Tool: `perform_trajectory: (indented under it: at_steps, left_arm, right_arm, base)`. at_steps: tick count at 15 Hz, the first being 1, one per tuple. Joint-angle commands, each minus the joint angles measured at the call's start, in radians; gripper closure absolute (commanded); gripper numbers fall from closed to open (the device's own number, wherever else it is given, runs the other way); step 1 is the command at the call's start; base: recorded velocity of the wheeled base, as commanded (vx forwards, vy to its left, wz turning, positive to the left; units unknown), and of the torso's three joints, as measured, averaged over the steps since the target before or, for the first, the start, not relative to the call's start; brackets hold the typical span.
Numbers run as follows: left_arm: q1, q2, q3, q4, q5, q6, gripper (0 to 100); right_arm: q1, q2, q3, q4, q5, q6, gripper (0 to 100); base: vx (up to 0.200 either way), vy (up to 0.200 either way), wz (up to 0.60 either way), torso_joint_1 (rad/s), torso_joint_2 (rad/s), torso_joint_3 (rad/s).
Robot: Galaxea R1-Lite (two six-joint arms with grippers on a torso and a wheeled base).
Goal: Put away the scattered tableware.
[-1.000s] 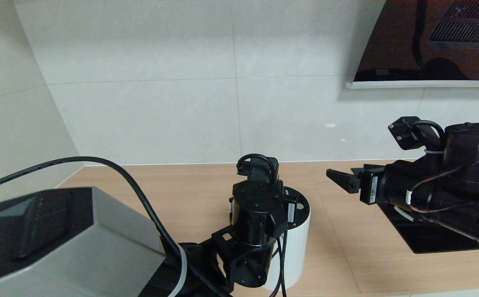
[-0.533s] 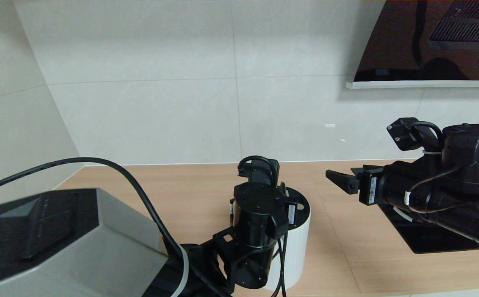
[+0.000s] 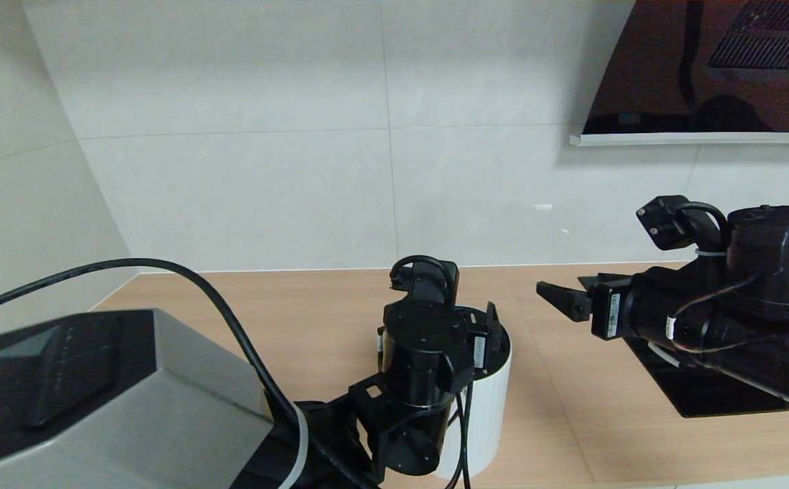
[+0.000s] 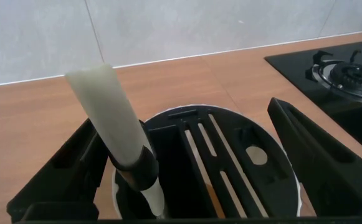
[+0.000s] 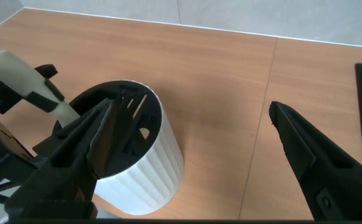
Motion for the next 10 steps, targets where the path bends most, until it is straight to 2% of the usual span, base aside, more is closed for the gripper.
perform_trajectory:
  at_steps: [1,3,5,6,8,10]
  left_arm:
    - [0.002,-0.021,0.004,0.000,0.002,0.000,0]
    - [0.025,-0.144,0.101,0.001,-0.010,0.018,0]
    - [0.052,-0.293,0.183,0.001,-0.084,0.073,0]
    - [0.066,-0.368,0.211,0.006,-0.127,0.090,0]
    - [0.111,-0.477,0.223,0.010,-0.176,0.136,0]
    - [0.155,-0.570,0.223,0.012,-0.197,0.187,0]
  right_arm:
    - [0.001,0.001,0.001,-0.001,0.000,0.000,0]
    - [0.001,-0.002,0.003,-0.001,0.000,0.000,0]
    - [0.001,-0.004,0.001,-0.001,0.000,0.000,0]
    - [0.001,-0.004,0.001,-0.001,0.000,0.000,0]
    - [0.001,-0.019,-0.002,-0.002,0.000,0.000,0]
    - [0.001,-0.071,0.004,-0.007,-0.003,-0.009,0]
  base:
    - [0.000,0.000,0.00,0.000,0.00,0.000]
    - [0.000,0.000,0.00,0.000,0.00,0.000]
    - [0.000,0.000,0.00,0.000,0.00,0.000]
    - [0.000,0.000,0.00,0.000,0.00,0.000]
    - [0.000,0.000,0.00,0.000,0.00,0.000]
    - [0.000,0.000,0.00,0.000,0.00,0.000]
